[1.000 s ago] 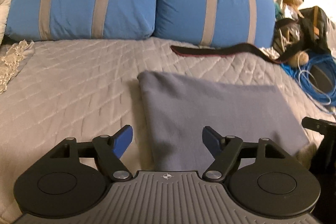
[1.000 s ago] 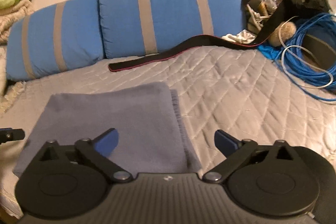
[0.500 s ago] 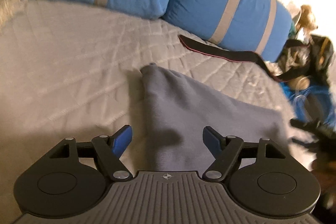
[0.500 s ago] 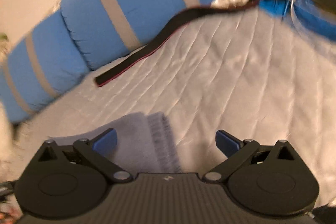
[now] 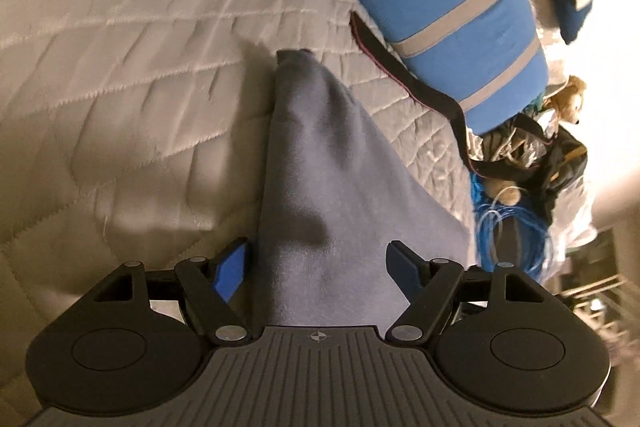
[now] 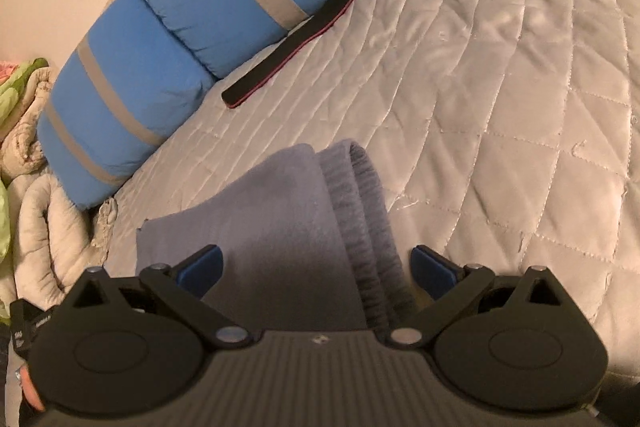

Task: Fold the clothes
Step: 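Grasp the sweatpants edge with the left gripper while the right gripper grasps beside it, then lift the held edge with both grippers and fold it over the sweatpants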

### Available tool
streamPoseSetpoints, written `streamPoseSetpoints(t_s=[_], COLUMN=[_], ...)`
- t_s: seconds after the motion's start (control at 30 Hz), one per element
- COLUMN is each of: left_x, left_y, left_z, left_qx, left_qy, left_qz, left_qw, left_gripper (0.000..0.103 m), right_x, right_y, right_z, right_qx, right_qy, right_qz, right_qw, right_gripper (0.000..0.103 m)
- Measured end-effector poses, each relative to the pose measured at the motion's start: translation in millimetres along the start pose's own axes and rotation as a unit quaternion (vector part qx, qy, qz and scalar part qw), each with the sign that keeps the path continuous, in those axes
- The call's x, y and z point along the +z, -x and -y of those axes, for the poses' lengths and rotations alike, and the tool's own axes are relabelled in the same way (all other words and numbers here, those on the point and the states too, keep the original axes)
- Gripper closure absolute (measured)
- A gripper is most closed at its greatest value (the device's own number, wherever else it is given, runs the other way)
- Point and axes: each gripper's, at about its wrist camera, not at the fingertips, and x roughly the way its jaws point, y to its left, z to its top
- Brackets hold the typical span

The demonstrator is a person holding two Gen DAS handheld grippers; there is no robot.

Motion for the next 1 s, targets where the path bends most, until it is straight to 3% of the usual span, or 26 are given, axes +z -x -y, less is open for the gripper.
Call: streamPoseSetpoints(t_s=[0.2,0.3,0.33,0.37,0.47,0.53,0.73,1.0], left_x=[3.1,0.0,-1.3,-2.6,-4.7,-4.7,-1.5,20.4], left_y=[-14.4,-16.4,-16.1,-16.8,-16.7,-10.7,23.3,73.9], left_z=[-5.9,-1.5,-0.7,-1.0,-0.8,7.9,31.8,8.4], left_qx=[-0.030,-0.026,-0.018,-0.004,0.006,0.014,0.032,0.074], left_qy=[0.009,0.002,0.002,0.005,0.013,-0.005,-0.056,-0.043], left_qz=[-0.029,-0.022,-0.020,-0.020,-0.018,-0.012,0.017,0.060], left_qw=[0.9991,0.9994,0.9996,0.9998,0.9997,0.9998,0.9978,0.9946], left_gripper=[0.030,0.033,0.052,0.077,0.085,0.087,0.089,0.088], right_x=[-2.2,-2.5,-3.0,-3.3,-3.2,-4.2,-5.8,-3.4], right_y=[-4.8,-5.1,-4.2,-3.2,0.4,4.0,10.5,-12.6], right_z=[-6.0,-6.3,-6.0,-5.0,-1.9,-3.2,-10.4,-55.7], right_qx=[0.002,0.003,0.001,-0.001,0.005,0.012,0.057,0.139], right_qy=[0.022,0.024,0.025,0.023,0.013,0.018,0.030,0.076], right_qz=[-0.011,-0.011,-0.009,-0.006,0.006,0.016,0.032,-0.003], right_qw=[1.000,1.000,1.000,1.000,1.000,1.000,0.997,0.987], right_gripper=[0.001,0.009,0.015,0.029,0.062,0.070,0.075,0.075])
